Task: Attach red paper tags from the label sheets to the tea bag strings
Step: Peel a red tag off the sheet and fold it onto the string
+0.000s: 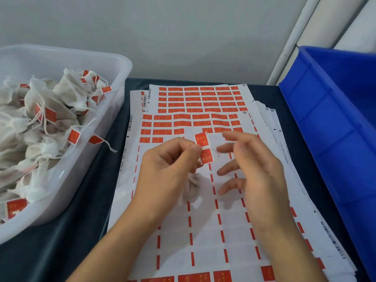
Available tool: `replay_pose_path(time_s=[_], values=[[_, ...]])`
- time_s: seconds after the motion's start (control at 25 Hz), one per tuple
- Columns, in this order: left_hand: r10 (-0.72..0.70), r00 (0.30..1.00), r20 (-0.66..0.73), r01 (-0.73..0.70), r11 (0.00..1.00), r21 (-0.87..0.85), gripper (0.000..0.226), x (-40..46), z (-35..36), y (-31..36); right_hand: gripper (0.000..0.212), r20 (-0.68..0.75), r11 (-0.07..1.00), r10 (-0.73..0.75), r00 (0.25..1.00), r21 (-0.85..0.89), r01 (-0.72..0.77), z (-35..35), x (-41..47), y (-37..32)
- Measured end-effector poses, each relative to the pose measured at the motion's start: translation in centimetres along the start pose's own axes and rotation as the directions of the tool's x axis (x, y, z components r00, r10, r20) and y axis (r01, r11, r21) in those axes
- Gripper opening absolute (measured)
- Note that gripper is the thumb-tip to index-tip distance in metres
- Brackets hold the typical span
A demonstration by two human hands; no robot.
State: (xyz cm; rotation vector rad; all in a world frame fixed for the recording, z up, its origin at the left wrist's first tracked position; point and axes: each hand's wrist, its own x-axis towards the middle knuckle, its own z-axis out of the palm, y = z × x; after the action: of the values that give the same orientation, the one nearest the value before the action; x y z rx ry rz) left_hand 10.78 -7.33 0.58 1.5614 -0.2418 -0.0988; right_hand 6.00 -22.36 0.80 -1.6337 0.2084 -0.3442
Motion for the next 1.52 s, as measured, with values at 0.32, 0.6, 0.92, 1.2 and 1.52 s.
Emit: replay_pose_path(time_s=[0.32,0.6,0.92,1.2,1.52], values=[[-0.026,0.997,0.076,0.034,0.993,-0.111,0.020,-0.1,-0.1,0.0,0.019,0.207,1.000,-0.024,0.978,-0.009,0.026,0.1,0.0,0.0],[0.027,0.999,0.034,-0.027,0.999,-0.019,0.020,-0.2,0.2,-0.4,0.025,0.172,0.992,-0.021,0.985,-0.116,0.042,-0.1,-0.1,0.0],[0.076,0.997,0.025,-0.077,0.994,0.073,0.016,-0.2,0.2,-0.8,0.027,0.171,0.992,0.004,0.985,-0.127,0.018,-0.2,-0.1,-0.2],[0.070,0.997,0.036,-0.073,0.995,0.071,0.015,-0.3,0.2,-0.6,0.016,0.172,0.991,-0.008,0.985,-0.133,0.031,-0.4,-0.1,-0.3],[0.110,0.994,-0.022,-0.098,0.947,0.305,0.011,-0.8,0.7,-0.5,0.012,0.069,0.959,-0.007,0.998,-0.281,0.026,-0.8,0.2,0.0]])
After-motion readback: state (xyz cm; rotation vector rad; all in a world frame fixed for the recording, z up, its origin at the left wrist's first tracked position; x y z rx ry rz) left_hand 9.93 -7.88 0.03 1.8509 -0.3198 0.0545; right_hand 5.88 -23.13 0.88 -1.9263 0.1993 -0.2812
